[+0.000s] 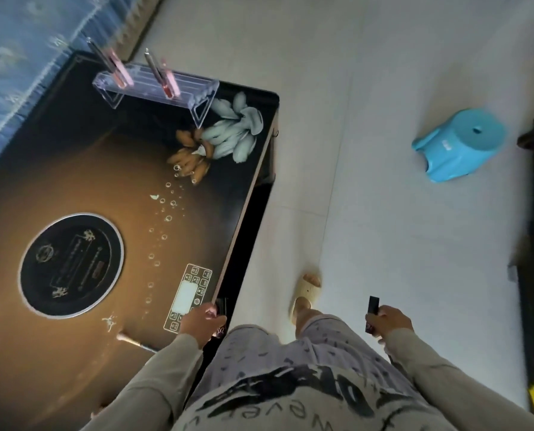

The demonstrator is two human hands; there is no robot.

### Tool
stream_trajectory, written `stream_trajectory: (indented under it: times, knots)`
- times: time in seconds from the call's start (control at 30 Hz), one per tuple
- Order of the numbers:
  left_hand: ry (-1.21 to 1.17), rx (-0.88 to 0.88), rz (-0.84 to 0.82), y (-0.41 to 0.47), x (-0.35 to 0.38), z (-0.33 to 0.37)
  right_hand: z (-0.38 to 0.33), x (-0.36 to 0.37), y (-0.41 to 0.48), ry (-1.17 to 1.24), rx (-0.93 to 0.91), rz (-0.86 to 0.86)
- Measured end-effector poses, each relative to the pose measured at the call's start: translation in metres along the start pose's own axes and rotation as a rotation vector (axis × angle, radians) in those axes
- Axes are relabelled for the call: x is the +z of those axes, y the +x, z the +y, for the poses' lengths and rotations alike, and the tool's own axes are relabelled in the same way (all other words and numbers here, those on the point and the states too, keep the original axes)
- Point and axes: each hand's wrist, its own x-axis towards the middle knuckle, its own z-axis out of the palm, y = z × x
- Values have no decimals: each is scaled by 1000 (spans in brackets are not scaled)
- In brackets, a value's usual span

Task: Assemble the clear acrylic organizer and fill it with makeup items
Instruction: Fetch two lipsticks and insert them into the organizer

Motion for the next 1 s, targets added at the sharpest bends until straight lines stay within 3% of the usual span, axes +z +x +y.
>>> stream_trajectory:
  times: [0.3,0.67,1.0]
  knots:
    - [24,-51,54,43,11,101,-64,-100,64,122,-68,33]
    - [155,13,18,121,-25,237,-120,-154,132,173,27,-5]
    - [361,247,18,201,-104,419,-200,-222,186,272,143,61]
